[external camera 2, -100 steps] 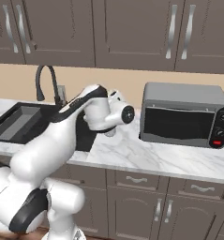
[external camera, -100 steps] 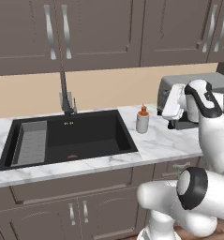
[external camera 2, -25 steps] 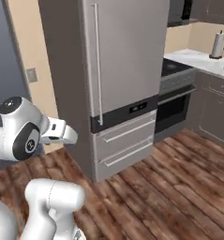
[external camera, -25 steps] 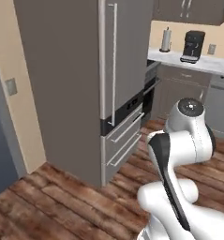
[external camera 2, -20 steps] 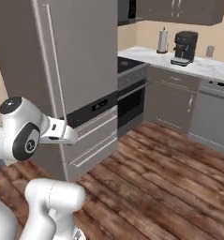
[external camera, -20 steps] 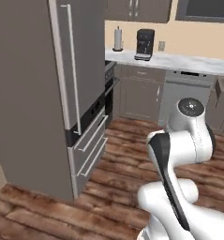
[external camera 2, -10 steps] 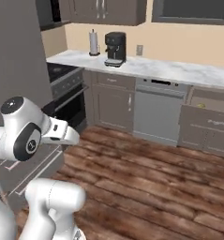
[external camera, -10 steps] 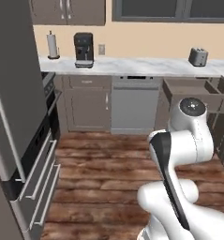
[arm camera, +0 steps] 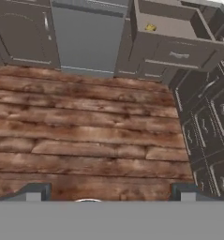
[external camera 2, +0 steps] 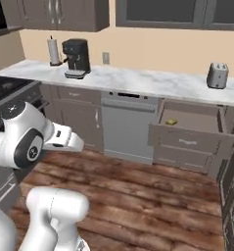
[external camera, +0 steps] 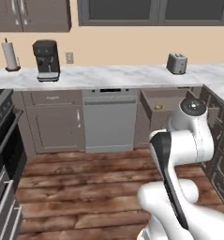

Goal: Restock the sink supplies by placing the sponge and soap dispenser on the counter and next to the sink. Make sure the soap dispenser is upright.

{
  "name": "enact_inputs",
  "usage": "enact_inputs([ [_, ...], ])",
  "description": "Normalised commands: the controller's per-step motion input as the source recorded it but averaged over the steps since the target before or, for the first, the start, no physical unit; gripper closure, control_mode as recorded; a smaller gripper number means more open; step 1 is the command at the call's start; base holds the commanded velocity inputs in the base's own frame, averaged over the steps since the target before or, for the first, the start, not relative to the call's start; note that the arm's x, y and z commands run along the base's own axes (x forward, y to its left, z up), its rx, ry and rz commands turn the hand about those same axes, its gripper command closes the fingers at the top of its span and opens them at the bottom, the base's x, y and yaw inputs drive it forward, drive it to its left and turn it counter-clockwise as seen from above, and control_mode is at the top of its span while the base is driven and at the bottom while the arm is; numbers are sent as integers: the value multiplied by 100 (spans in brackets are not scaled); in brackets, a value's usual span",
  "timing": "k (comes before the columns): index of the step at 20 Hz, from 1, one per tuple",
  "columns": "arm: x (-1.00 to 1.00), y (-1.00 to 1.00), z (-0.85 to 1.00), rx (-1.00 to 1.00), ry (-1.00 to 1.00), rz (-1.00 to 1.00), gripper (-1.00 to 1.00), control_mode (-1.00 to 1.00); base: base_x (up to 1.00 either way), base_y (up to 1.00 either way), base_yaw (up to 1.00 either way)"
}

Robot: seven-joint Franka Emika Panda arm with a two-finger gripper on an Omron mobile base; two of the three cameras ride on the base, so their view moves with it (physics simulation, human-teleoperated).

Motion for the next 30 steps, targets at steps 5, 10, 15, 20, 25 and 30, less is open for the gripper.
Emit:
enact_inputs([
  [5, 0, 0, 0, 0, 0, 0, -100, 100, 94, -68, -10],
  [10, 0, 0, 0, 0, 0, 0, -100, 100, 88, -42, -16],
  [15, 0, 0, 0, 0, 0, 0, -100, 100, 64, -36, -20],
  [20, 0, 0, 0, 0, 0, 0, -100, 100, 48, -54, -8],
  [25, 0, 0, 0, 0, 0, 0, -100, 100, 49, -58, 0],
  [30, 0, 0, 0, 0, 0, 0, -100, 100, 22, -43, 0],
])
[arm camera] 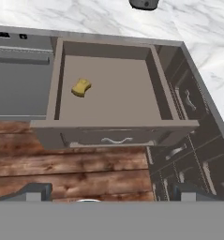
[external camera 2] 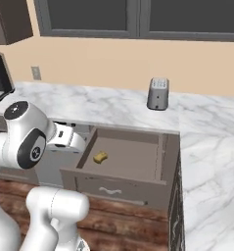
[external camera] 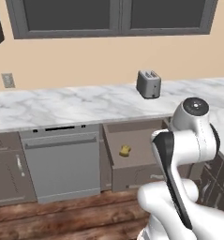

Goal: Restock the sink supplies by placing the sponge and soap dispenser on the counter and next to the sink. Make sure the soap dispenser is upright.

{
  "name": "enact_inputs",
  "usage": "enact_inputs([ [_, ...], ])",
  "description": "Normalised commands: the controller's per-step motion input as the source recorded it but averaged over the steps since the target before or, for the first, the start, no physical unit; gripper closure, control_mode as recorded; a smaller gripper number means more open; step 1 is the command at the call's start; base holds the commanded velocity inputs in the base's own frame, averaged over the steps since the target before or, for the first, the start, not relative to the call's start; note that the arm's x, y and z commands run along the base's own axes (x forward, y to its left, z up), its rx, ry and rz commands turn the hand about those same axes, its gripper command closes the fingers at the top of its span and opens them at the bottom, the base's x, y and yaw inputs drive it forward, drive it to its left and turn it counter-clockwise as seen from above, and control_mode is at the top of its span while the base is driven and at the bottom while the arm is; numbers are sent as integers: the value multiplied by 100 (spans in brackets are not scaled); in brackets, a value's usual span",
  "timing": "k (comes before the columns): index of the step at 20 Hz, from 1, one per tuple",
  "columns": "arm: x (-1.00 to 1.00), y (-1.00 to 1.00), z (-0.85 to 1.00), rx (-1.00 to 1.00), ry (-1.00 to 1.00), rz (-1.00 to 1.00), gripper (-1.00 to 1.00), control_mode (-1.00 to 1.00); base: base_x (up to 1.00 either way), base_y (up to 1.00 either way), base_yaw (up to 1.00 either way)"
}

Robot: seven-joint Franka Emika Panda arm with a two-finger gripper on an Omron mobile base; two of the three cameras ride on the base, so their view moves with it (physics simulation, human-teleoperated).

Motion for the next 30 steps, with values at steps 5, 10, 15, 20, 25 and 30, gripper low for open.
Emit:
enact_inputs([
  [5, 0, 0, 0, 0, 0, 0, -100, 100, 37, -16, 0],
  [10, 0, 0, 0, 0, 0, 0, -100, 100, 8, -2, 0],
  [15, 0, 0, 0, 0, 0, 0, -100, 100, 33, 0, 0],
  [20, 65, 0, -53, 18, 0, 0, -100, -100, 0, 0, 0],
  [25, 71, 0, -75, 21, 10, 0, -100, -100, 0, 0, 0],
  [30, 52, 0, -64, 6, 16, 0, -100, -100, 0, 0, 0],
])
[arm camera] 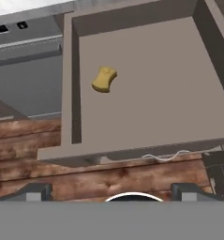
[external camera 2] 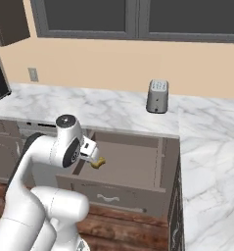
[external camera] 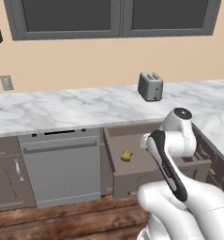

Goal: Restock the sink supplies by placing the sponge and soap dispenser on the counter and next to the sink. Make sure the soap dispenser is upright.

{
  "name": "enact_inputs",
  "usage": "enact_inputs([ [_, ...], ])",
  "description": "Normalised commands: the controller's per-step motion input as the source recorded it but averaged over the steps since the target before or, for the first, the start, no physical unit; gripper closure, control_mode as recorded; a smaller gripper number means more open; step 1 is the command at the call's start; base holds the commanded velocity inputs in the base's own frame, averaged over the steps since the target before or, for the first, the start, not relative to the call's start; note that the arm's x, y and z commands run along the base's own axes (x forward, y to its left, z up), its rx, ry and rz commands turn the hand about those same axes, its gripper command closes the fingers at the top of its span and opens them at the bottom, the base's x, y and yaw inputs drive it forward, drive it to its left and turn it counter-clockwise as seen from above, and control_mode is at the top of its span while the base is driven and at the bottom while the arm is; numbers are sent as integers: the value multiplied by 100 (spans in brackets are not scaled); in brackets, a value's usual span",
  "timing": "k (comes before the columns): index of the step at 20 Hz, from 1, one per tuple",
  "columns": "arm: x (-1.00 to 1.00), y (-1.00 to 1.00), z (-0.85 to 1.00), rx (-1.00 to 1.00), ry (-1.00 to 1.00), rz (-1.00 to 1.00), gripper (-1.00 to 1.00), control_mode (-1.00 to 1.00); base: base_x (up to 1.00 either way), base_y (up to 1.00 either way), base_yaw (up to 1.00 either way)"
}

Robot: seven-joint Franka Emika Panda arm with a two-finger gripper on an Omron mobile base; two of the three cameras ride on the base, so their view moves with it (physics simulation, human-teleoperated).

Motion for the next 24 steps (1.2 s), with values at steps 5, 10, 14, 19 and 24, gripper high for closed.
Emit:
enact_inputs([
  [5, 40, 0, -69, 0, 17, 0, -100, -100, 0, 0, 0],
  [10, 20, 0, -70, 0, 13, 0, -100, -100, 0, 0, 0],
  [14, 6, -9, -64, 0, 4, 0, -100, -100, 0, 0, 0],
  [19, 6, -11, -56, 0, 3, 2, -100, -100, 0, 0, 0],
  [24, 23, -10, -50, 0, 1, 5, -100, -100, 0, 0, 0],
])
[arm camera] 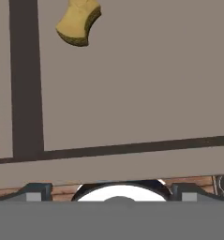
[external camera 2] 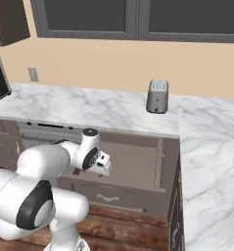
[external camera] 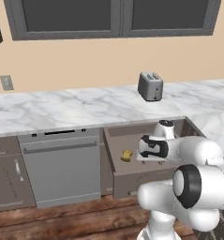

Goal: Restock the sink supplies by placing the sponge and soap dispenser on the counter and next to the sink. Make sure the soap dispenser is upright.

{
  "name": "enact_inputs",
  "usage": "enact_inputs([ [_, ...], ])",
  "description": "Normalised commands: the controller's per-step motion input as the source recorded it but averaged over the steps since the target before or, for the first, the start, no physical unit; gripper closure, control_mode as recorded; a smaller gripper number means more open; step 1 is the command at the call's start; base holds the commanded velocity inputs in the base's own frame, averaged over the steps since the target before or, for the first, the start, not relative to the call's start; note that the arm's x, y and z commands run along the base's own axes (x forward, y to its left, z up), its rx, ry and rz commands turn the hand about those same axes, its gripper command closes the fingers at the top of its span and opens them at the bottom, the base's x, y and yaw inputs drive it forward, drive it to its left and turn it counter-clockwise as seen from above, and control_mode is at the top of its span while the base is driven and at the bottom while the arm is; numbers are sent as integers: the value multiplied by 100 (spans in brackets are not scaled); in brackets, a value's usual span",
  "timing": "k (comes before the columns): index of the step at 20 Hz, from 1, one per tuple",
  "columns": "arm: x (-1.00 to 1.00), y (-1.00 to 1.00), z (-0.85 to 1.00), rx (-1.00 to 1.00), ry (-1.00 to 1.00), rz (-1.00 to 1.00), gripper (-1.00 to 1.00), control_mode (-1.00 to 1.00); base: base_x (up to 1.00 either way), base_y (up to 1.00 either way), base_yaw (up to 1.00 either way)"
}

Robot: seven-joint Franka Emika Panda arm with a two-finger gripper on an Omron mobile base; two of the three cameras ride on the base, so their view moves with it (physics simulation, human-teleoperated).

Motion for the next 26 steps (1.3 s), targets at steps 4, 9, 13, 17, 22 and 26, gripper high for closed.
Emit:
enact_inputs([
  [4, 34, -6, -35, 0, 0, 6, -100, -100, 0, 0, 0],
  [9, 36, 0, -61, 0, 6, 7, -100, -100, 0, 0, 0],
  [13, 17, 0, -61, 0, 9, 6, -100, -100, 0, 0, 0],
  [17, -14, 0, -25, 0, 9, 4, -100, -100, 0, 0, 0],
  [22, -54, 0, -47, 0, 9, 3, -100, -100, 0, 0, 0],
  [26, -81, 0, -66, 0, 9, 4, -100, -100, 0, 0, 0],
])
